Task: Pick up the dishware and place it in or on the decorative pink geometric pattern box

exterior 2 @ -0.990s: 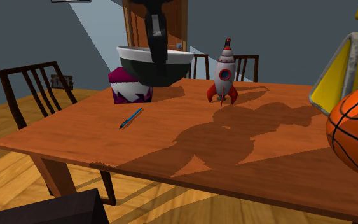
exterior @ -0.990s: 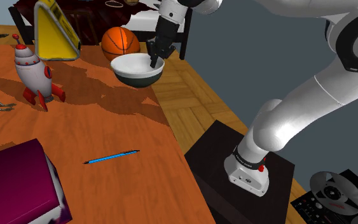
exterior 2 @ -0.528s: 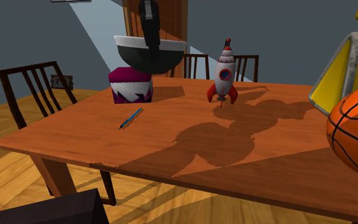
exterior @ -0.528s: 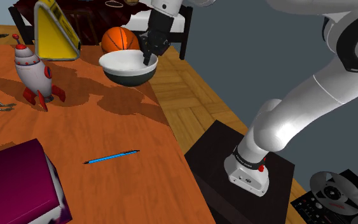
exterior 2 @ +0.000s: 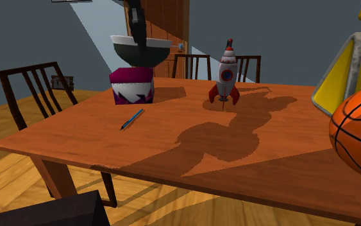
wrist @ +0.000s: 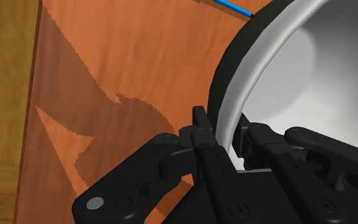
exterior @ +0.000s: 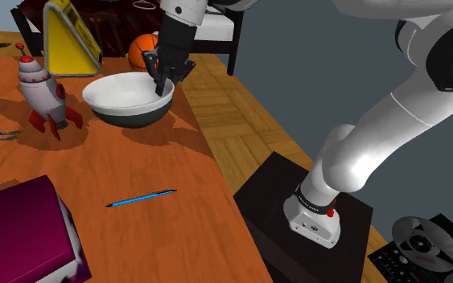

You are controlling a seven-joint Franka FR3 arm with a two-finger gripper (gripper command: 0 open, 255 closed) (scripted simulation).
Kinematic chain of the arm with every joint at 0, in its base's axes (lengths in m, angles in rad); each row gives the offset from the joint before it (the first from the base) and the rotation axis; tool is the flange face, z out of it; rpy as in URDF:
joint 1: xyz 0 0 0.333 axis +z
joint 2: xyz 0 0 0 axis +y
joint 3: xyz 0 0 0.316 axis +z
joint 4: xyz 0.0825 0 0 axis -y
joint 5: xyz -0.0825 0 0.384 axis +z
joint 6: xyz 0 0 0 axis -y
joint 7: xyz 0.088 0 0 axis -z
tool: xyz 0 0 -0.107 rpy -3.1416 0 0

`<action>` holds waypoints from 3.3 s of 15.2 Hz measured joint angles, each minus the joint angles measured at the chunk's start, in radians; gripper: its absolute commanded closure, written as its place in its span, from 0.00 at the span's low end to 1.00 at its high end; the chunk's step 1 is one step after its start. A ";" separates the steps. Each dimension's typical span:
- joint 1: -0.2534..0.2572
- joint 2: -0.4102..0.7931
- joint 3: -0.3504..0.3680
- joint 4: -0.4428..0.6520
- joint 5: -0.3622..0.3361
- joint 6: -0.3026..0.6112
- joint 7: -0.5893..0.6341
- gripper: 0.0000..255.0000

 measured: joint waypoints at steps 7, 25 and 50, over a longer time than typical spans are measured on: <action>0.050 0.124 0.119 0.122 -0.055 0.034 0.184 1.00; 0.349 0.653 0.289 0.732 -0.437 -0.070 0.673 1.00; 0.323 0.639 0.284 0.512 -0.436 0.137 0.681 0.00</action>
